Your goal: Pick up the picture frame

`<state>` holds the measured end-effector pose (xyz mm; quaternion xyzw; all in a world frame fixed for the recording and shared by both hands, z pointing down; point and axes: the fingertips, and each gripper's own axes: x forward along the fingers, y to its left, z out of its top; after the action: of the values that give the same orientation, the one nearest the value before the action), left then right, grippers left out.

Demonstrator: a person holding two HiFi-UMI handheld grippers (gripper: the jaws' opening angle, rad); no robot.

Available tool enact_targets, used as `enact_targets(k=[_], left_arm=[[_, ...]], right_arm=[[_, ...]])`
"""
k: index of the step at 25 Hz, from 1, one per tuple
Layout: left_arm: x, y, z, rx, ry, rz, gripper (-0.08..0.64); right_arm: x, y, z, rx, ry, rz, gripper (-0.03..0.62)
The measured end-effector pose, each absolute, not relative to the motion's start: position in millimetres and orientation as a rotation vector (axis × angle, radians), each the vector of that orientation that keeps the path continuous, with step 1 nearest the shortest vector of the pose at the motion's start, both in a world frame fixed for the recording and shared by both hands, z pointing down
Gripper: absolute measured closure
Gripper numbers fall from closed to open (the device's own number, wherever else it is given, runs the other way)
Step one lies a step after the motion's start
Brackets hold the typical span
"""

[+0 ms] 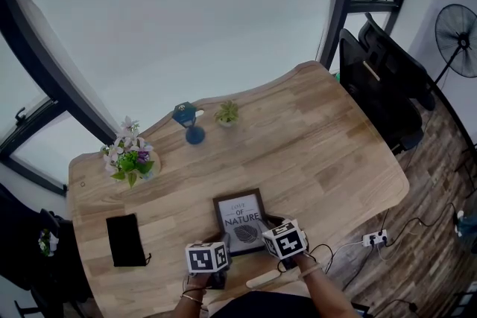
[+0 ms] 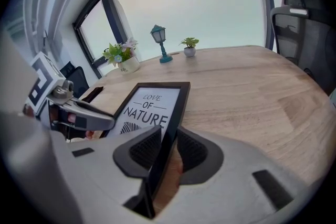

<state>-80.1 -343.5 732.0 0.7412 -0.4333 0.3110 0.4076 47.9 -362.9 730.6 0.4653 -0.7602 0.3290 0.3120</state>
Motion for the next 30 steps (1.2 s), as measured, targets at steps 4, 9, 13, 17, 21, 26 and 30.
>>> enact_targets(k=[4,9,13,17,21,26,30], left_arm=[[-80.1,-341.0,725.5,1.882,-1.103,0.777,0.482],[-77.5,-338.4,716.4,1.905,-1.113,0.763,0.483],[-76.5,-337.4,708.9,1.928,-1.120,0.744,0.485],[-75.5,-340.0,698.4,1.956,-1.134,0.725,0.485],[-74.5,-342.7,686.9,1.990,-1.143,0.712,0.486],[-71.9,-343.7,671.9,2.033,-1.156,0.687,0.486],[-70.0,-343.8,658.8,2.068,-1.170,0.666,0.485]], right_arm=[[48.7,-362.0,723.0,1.237,-2.017,0.836,0.503],[51.5,-361.2,713.4,1.255,-2.029,0.798,0.509],[52.9,-360.6,705.3,1.274,-2.039,0.773,0.511],[54.3,-362.2,693.8,1.297,-2.053,0.753,0.512],[55.5,-364.4,682.9,1.321,-2.071,0.736,0.512],[57.9,-364.3,668.6,1.346,-2.093,0.712,0.512],[60.1,-363.4,656.0,1.369,-2.113,0.692,0.512]])
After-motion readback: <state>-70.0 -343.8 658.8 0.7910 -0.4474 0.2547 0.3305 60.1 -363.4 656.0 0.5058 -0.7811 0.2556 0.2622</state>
